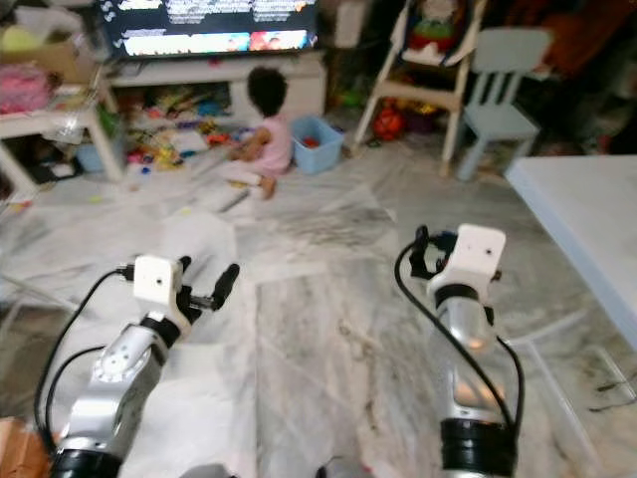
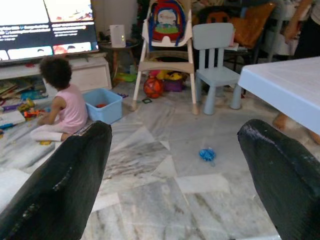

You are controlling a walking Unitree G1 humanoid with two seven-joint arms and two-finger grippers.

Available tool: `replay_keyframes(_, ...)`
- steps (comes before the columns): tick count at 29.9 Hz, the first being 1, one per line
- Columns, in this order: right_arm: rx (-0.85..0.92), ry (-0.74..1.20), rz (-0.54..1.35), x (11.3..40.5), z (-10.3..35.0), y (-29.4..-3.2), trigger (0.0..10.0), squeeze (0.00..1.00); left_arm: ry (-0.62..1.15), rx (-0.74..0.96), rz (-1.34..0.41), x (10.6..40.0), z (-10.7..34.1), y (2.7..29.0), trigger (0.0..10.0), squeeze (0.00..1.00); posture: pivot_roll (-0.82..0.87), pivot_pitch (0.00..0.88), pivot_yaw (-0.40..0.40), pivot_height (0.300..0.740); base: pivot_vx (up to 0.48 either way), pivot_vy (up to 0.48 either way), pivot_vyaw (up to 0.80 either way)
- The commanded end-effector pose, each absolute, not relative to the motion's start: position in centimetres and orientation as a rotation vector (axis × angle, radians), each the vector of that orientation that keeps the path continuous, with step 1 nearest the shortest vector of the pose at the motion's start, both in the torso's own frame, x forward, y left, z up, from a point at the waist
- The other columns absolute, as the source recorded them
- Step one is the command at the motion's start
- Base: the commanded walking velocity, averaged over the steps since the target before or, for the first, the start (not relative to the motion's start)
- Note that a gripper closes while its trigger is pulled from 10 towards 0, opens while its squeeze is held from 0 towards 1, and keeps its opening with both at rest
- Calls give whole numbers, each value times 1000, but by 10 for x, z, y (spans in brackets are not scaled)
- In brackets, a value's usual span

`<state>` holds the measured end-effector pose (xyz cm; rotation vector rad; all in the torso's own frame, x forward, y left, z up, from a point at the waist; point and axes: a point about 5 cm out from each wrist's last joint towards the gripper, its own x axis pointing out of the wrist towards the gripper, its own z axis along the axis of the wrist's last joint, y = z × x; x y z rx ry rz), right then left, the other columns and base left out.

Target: Restocking fridge

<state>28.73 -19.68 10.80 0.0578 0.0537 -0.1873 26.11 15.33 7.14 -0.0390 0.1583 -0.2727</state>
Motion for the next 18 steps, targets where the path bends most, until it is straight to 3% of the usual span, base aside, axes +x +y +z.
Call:
replay_keyframes(1,44,36,-200,287,114,-202,10000,0,130,-45,-283,264,77,150,10000,0,-8,0,-16,740,341,0,-800)
replay_keyframes(18,32,21,-205,290,119,-201,10000,0,108,-53,-305,267,79,145,10000,0,-16,0,-12,740,448,0,-800)
